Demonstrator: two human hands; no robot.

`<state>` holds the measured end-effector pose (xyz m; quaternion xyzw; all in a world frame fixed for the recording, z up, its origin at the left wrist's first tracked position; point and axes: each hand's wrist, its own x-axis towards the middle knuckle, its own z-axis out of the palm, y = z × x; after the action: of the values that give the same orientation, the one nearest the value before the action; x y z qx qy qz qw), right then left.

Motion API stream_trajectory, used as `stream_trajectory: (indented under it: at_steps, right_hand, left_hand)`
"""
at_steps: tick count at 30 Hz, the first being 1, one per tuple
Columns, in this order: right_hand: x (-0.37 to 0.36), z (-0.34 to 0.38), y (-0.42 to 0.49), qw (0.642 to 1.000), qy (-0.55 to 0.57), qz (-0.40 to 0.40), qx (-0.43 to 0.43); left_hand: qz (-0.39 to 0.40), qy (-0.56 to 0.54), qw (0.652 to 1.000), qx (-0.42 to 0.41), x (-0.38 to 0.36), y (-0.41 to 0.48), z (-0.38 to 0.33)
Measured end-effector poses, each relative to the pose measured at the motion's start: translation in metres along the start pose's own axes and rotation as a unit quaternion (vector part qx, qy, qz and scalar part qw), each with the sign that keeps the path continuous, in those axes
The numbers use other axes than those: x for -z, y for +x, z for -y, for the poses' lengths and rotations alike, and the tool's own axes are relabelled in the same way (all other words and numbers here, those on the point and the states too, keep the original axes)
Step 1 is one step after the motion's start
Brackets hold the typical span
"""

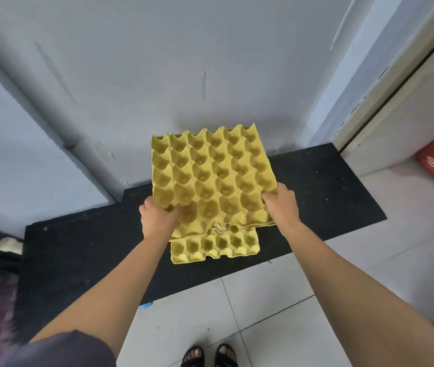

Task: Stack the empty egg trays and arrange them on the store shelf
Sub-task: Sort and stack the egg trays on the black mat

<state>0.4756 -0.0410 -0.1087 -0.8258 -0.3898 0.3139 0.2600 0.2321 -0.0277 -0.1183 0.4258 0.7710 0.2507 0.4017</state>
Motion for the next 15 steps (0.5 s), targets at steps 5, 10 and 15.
stream_trajectory:
  at_steps: [5, 10, 15]
  right_hand:
    - [0.058, 0.064, -0.044, 0.998, -0.006, -0.040, 0.054]
    - [0.096, 0.115, -0.077, 0.991, 0.024, -0.085, 0.105]
    - [0.119, 0.149, -0.107, 0.982, 0.044, -0.106, 0.148]
  left_hand:
    - [-0.008, 0.017, 0.997, -0.077, 0.061, -0.040, -0.058]
    - [-0.052, 0.006, 0.986, -0.157, 0.116, -0.073, -0.108]
    - [-0.093, -0.021, 0.975, -0.199, 0.161, -0.100, -0.126]
